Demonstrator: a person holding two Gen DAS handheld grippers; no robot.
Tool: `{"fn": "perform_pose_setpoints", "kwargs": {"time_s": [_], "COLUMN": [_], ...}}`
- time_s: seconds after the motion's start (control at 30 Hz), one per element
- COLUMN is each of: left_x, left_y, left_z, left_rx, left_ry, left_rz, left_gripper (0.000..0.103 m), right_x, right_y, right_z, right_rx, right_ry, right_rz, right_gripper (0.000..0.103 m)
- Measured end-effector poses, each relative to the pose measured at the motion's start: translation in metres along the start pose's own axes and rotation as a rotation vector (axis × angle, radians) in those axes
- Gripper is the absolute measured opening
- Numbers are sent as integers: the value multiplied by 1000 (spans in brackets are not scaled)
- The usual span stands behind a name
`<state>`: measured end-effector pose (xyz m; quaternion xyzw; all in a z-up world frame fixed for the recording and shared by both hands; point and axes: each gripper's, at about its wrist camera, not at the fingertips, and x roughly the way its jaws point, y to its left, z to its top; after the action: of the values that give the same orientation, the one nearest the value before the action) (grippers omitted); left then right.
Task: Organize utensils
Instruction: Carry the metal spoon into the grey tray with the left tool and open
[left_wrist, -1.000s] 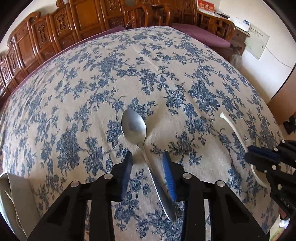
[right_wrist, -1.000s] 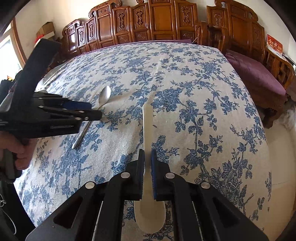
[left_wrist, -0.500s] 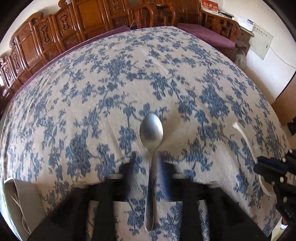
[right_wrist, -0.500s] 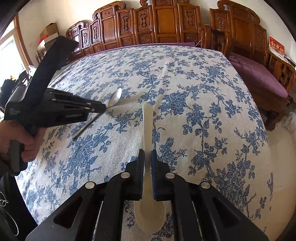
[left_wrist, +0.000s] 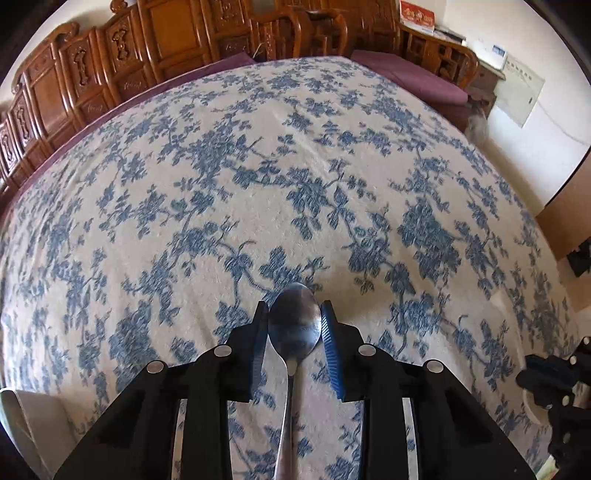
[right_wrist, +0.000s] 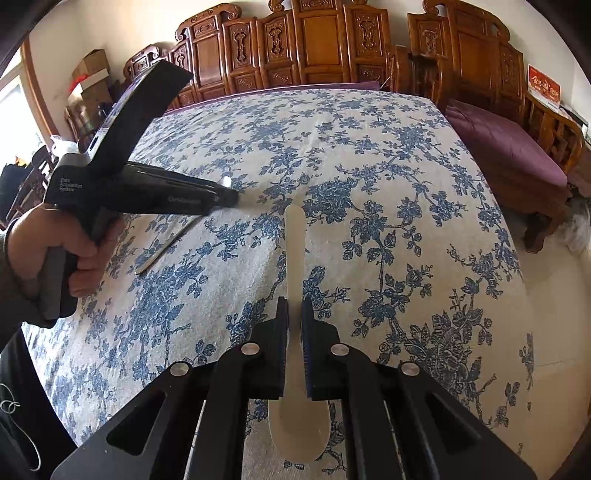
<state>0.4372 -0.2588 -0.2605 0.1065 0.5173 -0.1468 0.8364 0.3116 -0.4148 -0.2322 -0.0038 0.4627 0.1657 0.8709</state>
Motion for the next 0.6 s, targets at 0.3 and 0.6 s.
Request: {"fn": "perform_pose_setpoints", "kwargs": {"time_s": [0.3, 0.6], "left_x": [-72, -155], "left_y": [8, 38], "left_z": [-22, -43], "left_rx": [22, -17], "left_ry": [-122, -247], "left_rz": [1, -19], "left_gripper": [26, 26], "right_x": [-19, -33], "right_y": [35, 81], "right_z": [18, 31], "right_rx": [-51, -86], "right_ry": [-32, -63], "right_rz": [-6, 2], "right_gripper": [9, 9]}}
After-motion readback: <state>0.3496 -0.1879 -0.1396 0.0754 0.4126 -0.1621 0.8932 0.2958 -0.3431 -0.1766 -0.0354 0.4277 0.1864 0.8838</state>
